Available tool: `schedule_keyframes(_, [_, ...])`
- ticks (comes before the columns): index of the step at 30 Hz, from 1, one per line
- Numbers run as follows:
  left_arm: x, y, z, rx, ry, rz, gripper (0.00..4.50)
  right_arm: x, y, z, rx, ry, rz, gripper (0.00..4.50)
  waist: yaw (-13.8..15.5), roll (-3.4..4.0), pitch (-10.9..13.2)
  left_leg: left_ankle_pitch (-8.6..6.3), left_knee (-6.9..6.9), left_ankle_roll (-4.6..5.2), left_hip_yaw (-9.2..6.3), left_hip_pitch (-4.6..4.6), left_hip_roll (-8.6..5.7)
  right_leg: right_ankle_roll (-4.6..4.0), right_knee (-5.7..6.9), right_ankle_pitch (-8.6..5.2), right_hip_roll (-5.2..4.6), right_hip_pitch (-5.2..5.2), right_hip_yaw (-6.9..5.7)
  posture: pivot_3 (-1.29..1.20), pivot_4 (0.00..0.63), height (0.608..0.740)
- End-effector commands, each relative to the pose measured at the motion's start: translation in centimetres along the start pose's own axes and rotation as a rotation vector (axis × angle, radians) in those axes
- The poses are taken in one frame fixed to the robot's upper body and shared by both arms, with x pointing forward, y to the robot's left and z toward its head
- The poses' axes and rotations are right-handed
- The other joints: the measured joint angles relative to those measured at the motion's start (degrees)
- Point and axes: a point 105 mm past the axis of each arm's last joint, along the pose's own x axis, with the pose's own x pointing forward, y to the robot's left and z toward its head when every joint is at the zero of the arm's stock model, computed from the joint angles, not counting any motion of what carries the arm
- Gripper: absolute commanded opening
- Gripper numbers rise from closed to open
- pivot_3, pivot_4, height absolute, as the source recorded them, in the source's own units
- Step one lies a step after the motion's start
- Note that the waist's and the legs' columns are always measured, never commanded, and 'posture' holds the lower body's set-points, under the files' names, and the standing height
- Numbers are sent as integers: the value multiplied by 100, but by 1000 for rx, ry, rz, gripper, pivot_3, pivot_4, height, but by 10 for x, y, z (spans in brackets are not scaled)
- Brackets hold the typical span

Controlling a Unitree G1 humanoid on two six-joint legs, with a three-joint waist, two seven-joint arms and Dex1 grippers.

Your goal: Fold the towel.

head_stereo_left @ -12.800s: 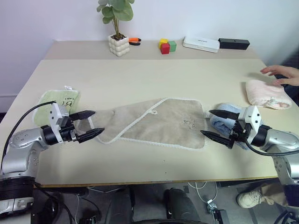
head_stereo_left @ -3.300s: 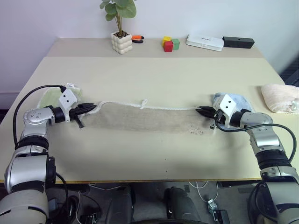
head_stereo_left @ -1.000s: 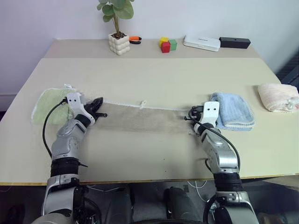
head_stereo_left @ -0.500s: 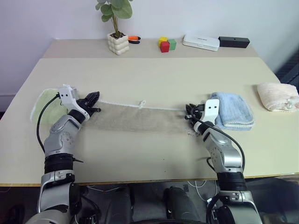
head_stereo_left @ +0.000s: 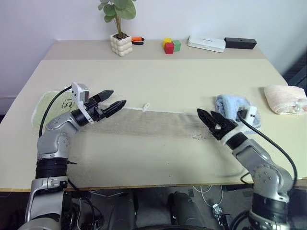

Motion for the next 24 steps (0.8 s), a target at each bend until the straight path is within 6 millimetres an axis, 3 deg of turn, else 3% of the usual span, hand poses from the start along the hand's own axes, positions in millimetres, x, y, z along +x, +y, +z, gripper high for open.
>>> schedule_keyframes(1, [-7,-14,3,-22,49,-172,4466,-18,10,10,110,-59,-2,4473,-6,0,0,0,-1,0,1,0,0,0,-1,0,-1,0,0,0,150,735])
schedule_keyframes(5, [-15,-21,-4,28,147,-299,4466,-39,-3,0,221,-43,-99,4473,9,0,0,-1,0,2,2,2,-2,-6,-5,-1,-4,7,2,0,150,735])
schedule_keyframes(12, [-9,-20,-7,30,144,-321,4466,-53,-19,-15,263,7,-218,4473,3,0,0,-5,-1,8,-3,-1,-2,-5,-17,-1,-3,10,1,0,150,735])
schedule_keyframes(19, [-8,-21,-9,44,130,-302,4466,-46,-21,-31,371,43,-230,4473,11,0,0,-6,-2,11,-9,-2,-1,-2,-20,1,-2,13,-2,0,150,735])
schedule_keyframes(24, [-10,-21,-7,56,121,-284,4466,-39,-26,-39,335,77,-260,4473,-6,-2,-1,-7,-2,12,-10,-1,-1,-2,-21,1,-2,14,-3,0,150,735])
